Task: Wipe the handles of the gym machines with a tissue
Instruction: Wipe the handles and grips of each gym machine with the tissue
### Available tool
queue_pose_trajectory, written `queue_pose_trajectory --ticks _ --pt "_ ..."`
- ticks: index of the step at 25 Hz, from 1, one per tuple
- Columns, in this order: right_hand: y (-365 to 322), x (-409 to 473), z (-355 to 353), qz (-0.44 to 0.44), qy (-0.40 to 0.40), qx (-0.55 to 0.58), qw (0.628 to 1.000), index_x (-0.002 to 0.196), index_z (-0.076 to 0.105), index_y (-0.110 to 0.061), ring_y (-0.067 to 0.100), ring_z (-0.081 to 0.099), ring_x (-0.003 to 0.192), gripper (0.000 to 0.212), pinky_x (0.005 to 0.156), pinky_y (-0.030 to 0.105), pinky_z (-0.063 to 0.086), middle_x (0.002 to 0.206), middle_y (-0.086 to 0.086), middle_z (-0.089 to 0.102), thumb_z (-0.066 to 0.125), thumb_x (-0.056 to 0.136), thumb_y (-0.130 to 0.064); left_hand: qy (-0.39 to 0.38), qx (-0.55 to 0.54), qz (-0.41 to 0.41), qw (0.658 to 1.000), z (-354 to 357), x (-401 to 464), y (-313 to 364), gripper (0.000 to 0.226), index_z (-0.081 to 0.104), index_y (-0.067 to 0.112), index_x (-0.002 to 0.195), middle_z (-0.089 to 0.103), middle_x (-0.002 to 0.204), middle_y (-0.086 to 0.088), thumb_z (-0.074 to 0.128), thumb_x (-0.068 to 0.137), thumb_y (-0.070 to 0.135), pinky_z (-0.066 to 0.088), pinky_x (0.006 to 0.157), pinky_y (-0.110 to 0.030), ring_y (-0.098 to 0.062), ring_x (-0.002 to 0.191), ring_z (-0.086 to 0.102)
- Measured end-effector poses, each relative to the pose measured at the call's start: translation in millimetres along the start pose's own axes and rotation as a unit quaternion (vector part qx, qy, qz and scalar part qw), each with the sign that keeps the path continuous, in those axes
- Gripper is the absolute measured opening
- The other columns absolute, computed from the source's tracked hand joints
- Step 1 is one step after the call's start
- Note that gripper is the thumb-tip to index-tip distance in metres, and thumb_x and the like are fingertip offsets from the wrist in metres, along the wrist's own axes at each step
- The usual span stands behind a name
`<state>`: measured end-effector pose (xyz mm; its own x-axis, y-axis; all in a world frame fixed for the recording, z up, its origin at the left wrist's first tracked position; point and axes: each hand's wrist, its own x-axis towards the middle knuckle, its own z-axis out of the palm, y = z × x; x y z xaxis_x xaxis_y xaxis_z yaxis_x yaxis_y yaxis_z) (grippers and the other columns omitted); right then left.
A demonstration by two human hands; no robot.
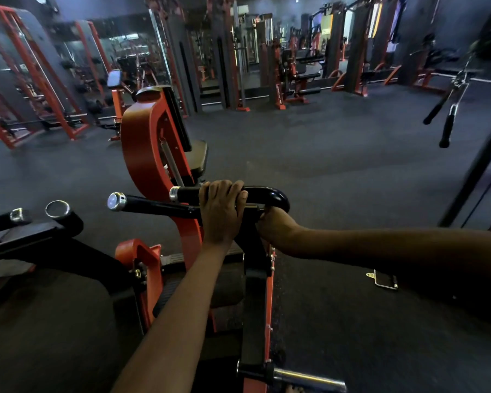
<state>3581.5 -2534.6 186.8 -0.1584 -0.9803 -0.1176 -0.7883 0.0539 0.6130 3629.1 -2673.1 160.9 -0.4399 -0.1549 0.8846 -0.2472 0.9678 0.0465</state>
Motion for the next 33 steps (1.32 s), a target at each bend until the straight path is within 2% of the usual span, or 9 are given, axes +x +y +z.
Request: queue_pose_trajectory --ticks 4,8,10,14,18,21,23,28,33 --pt "23 -50 2 0.009 0.18 0.137 0.974 0.096 0.069 -0.006 0.03 0.064 0.096 0.037 0.083 0.038 0.048 0.103 0.011 0.068 0.034 0.088 -0.004 -0.014 0.015 0.0 1.0 0 -2 -3 0.041 0.065 0.013 0.104 0.062 0.096 -0.005 0.031 0.103 0.035 0.033 0.1 -0.043 -0.026 0.098 0.053" --pt "57 -65 15 0.283 0.43 0.366 0.775 0.103 0.069 -0.002 0.026 0.065 0.091 0.034 0.077 0.031 0.054 0.102 0.014 0.067 0.05 0.079 0.015 0.0 0.005 -0.007 1.0 6 -1 1 0.045 0.066 0.013 0.102 0.061 0.096 -0.004 0.027 0.105 0.037 0.032 0.101 -0.042 -0.027 0.098 0.055" --pt "56 -34 -3 0.304 0.439 0.454 0.713 0.109 0.067 0.0 0.025 0.064 0.101 0.034 0.089 0.027 0.051 0.11 0.016 0.066 0.051 0.082 0.015 0.009 0.014 -0.009 1.0 7 3 1 0.044 0.065 0.013 0.1 0.062 0.094 -0.004 0.028 0.104 0.036 0.033 0.099 -0.042 -0.027 0.096 0.055" --pt "1 -12 13 0.234 0.441 0.498 0.709 0.124 0.058 -0.002 0.02 0.052 0.122 0.036 0.103 0.033 0.044 0.132 0.01 0.055 0.052 0.088 -0.003 0.013 0.019 0.005 1.0 3 0 4 0.038 0.064 0.013 0.099 0.063 0.094 -0.005 0.032 0.103 0.033 0.033 0.097 -0.041 -0.025 0.096 0.052" --pt "-26 -28 46 0.301 0.487 0.571 0.588 0.131 0.047 -0.005 0.009 0.042 0.129 0.051 0.105 0.022 0.038 0.137 0.003 0.045 0.045 0.085 -0.028 -0.001 -0.018 -0.015 1.0 1 0 6 0.044 0.066 0.012 0.101 0.063 0.095 -0.004 0.028 0.104 0.035 0.033 0.099 -0.043 -0.026 0.097 0.054" --pt "-20 -24 53 0.376 0.474 0.614 0.507 0.128 0.051 -0.008 0.018 0.058 0.116 0.039 0.098 0.022 0.046 0.124 0.003 0.057 0.054 0.089 -0.007 -0.005 -0.02 -0.022 1.0 0 4 7 0.046 0.065 0.012 0.102 0.062 0.095 -0.004 0.026 0.105 0.036 0.032 0.102 -0.043 -0.026 0.097 0.054" --pt "-9 -28 59 0.411 0.422 0.632 0.503 0.124 0.056 -0.004 0.019 0.061 0.109 0.036 0.093 0.013 0.046 0.118 0.007 0.063 0.053 0.089 0.005 -0.012 -0.01 -0.025 1.0 -1 4 8 0.046 0.065 0.012 0.103 0.061 0.096 -0.004 0.026 0.105 0.037 0.031 0.103 -0.043 -0.025 0.099 0.053" --pt "29 -48 59 0.47 0.354 0.621 0.518 0.111 0.065 0.003 0.027 0.066 0.089 0.024 0.087 0.043 0.052 0.097 0.017 0.069 0.055 0.089 0.002 -0.069 -0.019 -0.04 0.997 -15 2 12 0.051 0.065 0.012 0.107 0.062 0.1 -0.004 0.023 0.105 0.04 0.029 0.106 -0.042 -0.027 0.104 0.055" --pt "62 -70 50 0.467 0.335 0.55 0.606 0.093 0.068 0.002 0.019 0.06 0.079 0.013 0.071 0.031 0.05 0.091 0.016 0.068 0.059 0.089 -0.007 -0.219 -0.008 -0.185 0.958 -33 34 47 0.054 0.065 0.015 0.115 0.064 0.12 -0.009 0.024 0.102 0.048 0.018 0.115 -0.048 -0.029 0.124 0.05"
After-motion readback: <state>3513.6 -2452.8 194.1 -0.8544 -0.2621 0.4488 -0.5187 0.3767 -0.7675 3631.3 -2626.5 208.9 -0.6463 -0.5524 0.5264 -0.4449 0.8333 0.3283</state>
